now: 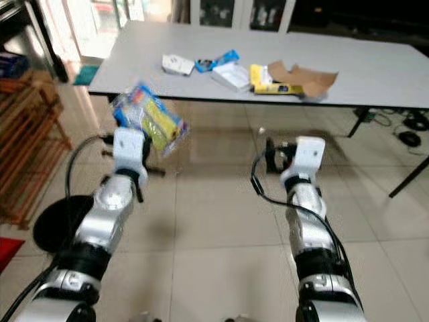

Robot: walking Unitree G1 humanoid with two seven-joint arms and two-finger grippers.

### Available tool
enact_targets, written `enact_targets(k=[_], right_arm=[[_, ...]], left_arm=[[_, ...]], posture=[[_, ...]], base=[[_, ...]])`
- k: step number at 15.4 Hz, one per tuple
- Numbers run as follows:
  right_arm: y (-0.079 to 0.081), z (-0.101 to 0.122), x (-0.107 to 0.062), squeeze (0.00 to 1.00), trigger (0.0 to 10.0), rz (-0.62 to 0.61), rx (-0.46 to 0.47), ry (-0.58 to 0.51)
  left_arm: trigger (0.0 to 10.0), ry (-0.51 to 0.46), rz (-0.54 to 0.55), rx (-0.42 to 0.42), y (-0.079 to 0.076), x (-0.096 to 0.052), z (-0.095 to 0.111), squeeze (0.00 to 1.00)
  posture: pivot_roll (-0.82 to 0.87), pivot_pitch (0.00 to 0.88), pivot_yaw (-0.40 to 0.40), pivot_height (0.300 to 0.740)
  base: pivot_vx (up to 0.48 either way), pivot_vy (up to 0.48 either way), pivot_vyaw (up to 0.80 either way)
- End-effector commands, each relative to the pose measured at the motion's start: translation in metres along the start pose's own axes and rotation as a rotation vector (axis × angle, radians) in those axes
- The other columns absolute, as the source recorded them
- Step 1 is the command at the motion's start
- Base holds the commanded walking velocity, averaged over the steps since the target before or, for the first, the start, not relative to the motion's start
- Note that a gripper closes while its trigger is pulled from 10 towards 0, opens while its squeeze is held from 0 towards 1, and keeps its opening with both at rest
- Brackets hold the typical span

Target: Picking trash to rubbish bin

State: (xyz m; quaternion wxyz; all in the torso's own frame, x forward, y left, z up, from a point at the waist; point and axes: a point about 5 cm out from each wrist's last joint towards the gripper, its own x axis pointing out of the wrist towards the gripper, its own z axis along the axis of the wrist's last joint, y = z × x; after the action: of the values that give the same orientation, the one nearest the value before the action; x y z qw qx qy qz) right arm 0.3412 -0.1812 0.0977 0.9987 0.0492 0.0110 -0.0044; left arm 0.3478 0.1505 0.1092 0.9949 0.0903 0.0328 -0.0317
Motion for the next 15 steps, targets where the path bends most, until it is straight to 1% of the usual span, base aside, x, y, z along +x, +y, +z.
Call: enact_targets(k=[1, 2, 3, 4, 5, 6, 7, 8, 9, 10, 12, 13, 15], right_arm=[[-0.012, -0.024, -0.01, 0.0, 10.0, -0.024, 0.031, 0.108], [-0.014, -0.04, -0.017, 0.0, 10.0, -0.021, 0.018, 0.174], [-0.016, -0.064, -0.029, 0.0, 10.0, -0.016, -0.015, 0.284], [-0.017, -0.079, -0.037, 0.0, 10.0, -0.01, -0.026, 0.365], [-0.017, -0.093, -0.047, 0.0, 10.0, 0.0, -0.051, 0.427], [-0.017, -0.096, -0.05, 0.0, 10.0, 0.003, -0.045, 0.439], [-0.02, -0.113, -0.065, 0.0, 10.0, -0.011, -0.022, 0.517], [-0.02, -0.118, -0.068, 0.0, 10.0, -0.014, -0.016, 0.536], [-0.022, -0.127, -0.078, 0.0, 10.0, -0.022, -0.041, 0.58], [-0.022, -0.132, -0.084, 0.0, 10.0, -0.022, -0.038, 0.607], [-0.019, -0.144, -0.096, 0.0, 10.0, -0.021, -0.027, 0.667], [-0.02, -0.149, -0.101, 0.0, 10.0, -0.022, -0.048, 0.697], [-0.021, -0.153, -0.107, 0.0, 10.0, -0.027, -0.061, 0.727]], left_arm=[[10.0, 0.078, -0.009, -0.011, 0.001, -0.004, -0.022, 0.0], [10.0, 0.136, -0.013, 0.001, 0.002, -0.008, -0.038, 0.0], [10.0, 0.239, -0.013, 0.024, 0.003, -0.017, -0.063, 0.0], [10.0, 0.302, -0.015, 0.052, 0.003, -0.023, -0.077, 0.0], [10.0, 0.362, -0.012, 0.045, 0.004, -0.032, -0.092, 0.0], [10.0, 0.379, -0.01, 0.038, 0.004, -0.034, -0.096, 0.0], [10.0, 0.441, -0.013, 0.044, 0.004, -0.04, -0.107, 0.0], [10.0, 0.452, -0.015, 0.051, 0.004, -0.04, -0.108, 0.0], [10.0, 0.533, -0.002, 0.059, 0.008, -0.057, -0.129, 0.0], [10.0, 0.575, 0.002, 0.067, 0.008, -0.067, -0.14, 0.0], [10.0, 0.607, 0.011, 0.058, 0.001, -0.078, -0.151, 0.0], [10.0, 0.62, 0.015, 0.045, -0.001, -0.082, -0.154, 0.0], [10.0, 0.633, 0.013, 0.045, -0.003, -0.086, -0.158, 0.0]], posture=[[-0.03, 0.078, -0.088, 0.74], [-0.04, 0.079, -0.088, 0.74], [-0.04, 0.079, -0.089, 0.74], [-0.04, 0.08, -0.089, 0.74], [-0.04, 0.08, -0.09, 0.74], [-0.04, 0.08, -0.091, 0.74], [-0.03, 0.08, -0.092, 0.74], [-0.03, 0.08, -0.091, 0.74], [-0.03, 0.079, -0.092, 0.74], [-0.04, 0.079, -0.09, 0.74], [-0.04, 0.077, -0.091, 0.74], [-0.03, 0.076, -0.094, 0.74], [-0.03, 0.076, -0.097, 0.74]], base=[[0.0, 0.0, 0.0], [0.0, 0.0, 0.0], [0.0, 0.0, 0.0], [0.0, 0.0, 0.0], [0.0, 0.0, 0.0], [0.0, 0.0, 0.0], [0.0, 0.0, 0.7], [0.0, 0.0, 0.79], [0.0, 0.0, 0.79], [0.0, 0.0, 0.79], [0.0, 0.0, 0.8], [0.0, 0.0, 0.8], [0.0, 0.0, 0.8]])
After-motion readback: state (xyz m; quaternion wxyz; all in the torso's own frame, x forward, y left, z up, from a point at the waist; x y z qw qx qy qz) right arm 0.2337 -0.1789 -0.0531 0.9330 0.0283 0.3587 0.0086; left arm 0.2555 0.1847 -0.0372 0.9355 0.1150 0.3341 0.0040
